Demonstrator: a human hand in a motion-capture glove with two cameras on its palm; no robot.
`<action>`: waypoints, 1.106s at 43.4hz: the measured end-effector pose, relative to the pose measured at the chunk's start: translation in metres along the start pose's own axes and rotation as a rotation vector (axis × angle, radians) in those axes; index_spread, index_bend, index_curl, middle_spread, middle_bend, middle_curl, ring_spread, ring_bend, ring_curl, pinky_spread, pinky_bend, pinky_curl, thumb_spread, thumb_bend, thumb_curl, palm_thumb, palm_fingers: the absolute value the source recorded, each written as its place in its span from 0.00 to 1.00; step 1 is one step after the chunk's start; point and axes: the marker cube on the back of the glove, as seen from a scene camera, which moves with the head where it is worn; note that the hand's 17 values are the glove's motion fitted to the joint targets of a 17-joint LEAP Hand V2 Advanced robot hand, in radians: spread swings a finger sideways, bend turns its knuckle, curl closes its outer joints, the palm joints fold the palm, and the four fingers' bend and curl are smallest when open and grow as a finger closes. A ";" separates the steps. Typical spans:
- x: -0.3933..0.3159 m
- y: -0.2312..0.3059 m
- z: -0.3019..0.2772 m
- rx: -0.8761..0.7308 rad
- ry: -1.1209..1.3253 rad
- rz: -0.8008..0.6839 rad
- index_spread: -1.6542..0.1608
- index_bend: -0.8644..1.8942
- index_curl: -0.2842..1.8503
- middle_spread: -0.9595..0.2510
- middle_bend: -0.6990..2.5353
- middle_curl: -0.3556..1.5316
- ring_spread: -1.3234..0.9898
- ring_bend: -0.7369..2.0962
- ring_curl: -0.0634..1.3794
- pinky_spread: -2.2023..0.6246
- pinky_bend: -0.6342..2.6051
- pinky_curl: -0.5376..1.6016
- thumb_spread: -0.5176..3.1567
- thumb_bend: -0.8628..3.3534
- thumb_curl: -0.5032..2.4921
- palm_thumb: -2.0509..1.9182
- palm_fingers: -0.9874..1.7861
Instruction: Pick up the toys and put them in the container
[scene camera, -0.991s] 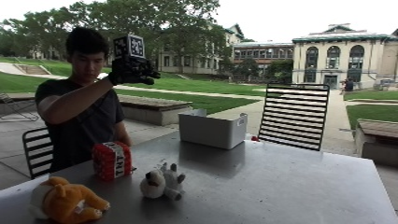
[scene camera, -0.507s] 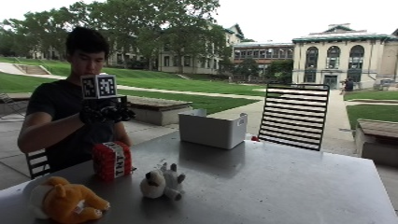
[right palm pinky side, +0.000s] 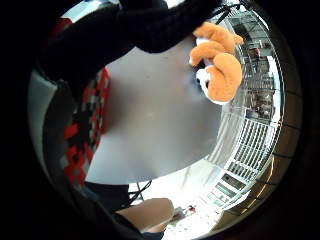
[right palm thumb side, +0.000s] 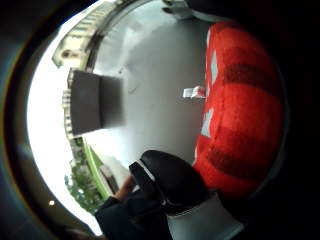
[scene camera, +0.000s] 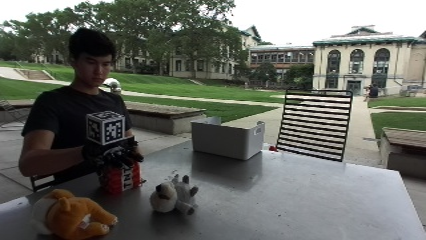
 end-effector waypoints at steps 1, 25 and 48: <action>0.000 0.001 0.001 -0.002 0.008 0.000 0.74 0.37 0.27 0.77 0.27 0.38 0.56 0.32 0.19 0.80 0.47 0.44 0.43 0.20 0.23 0.51 0.35; 0.015 0.002 0.053 -0.134 -0.045 0.039 0.73 0.45 0.33 0.78 0.26 0.34 0.55 0.40 0.22 0.73 0.57 0.45 0.48 0.27 0.29 0.68 0.51; 0.020 -0.015 0.016 0.051 0.044 0.103 0.79 0.52 0.44 0.62 0.48 0.47 0.42 0.60 0.34 0.62 0.41 0.39 0.50 0.37 0.38 0.80 0.85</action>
